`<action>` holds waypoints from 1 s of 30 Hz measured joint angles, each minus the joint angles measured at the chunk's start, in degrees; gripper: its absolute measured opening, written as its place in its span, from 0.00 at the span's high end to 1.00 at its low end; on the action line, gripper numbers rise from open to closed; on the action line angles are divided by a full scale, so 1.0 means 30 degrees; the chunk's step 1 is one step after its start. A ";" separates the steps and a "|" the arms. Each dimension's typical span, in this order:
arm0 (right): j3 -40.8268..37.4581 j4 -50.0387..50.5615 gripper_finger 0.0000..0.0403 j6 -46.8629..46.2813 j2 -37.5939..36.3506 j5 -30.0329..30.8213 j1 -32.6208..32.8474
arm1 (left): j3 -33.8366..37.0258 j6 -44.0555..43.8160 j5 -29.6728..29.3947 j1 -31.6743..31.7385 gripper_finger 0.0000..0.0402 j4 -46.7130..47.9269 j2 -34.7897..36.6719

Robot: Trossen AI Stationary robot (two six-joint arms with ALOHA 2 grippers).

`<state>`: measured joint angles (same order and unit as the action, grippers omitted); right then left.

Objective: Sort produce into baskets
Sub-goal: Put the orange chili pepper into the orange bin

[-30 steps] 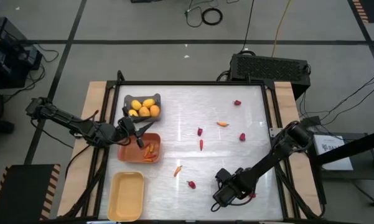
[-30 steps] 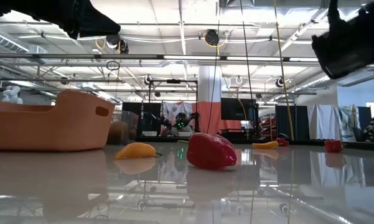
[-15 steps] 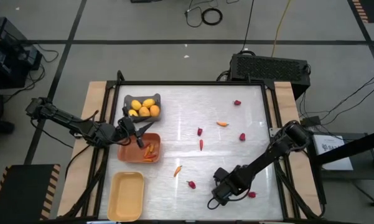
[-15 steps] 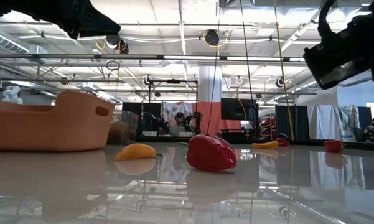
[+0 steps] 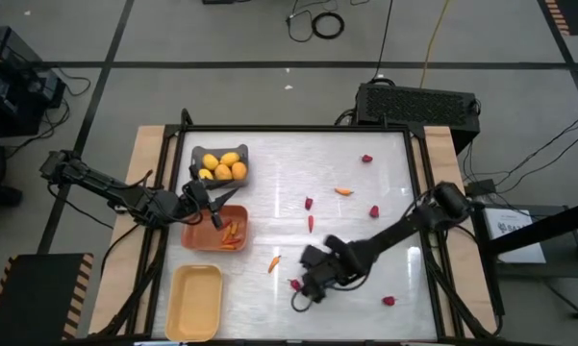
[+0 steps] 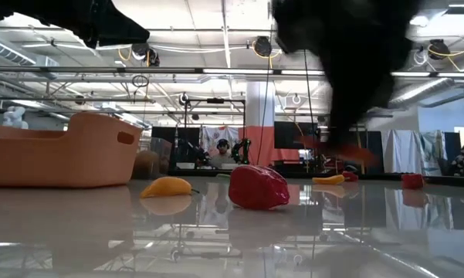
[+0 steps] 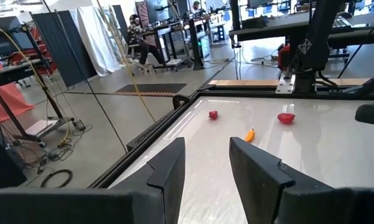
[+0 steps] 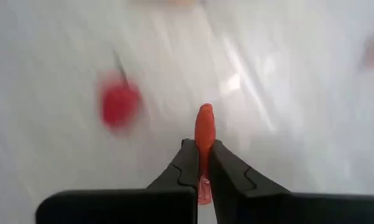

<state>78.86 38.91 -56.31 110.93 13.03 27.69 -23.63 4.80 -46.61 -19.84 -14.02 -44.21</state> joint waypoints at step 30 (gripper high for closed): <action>0.0652 -2.2426 0.97 1.4672 0.3548 0.1984 -0.6664 | -0.0001 0.0561 -0.0036 0.0278 0.67 0.0015 0.0001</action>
<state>80.82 -28.37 -12.30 121.58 18.98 7.69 -23.64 6.48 -46.72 -19.00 -13.98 -44.21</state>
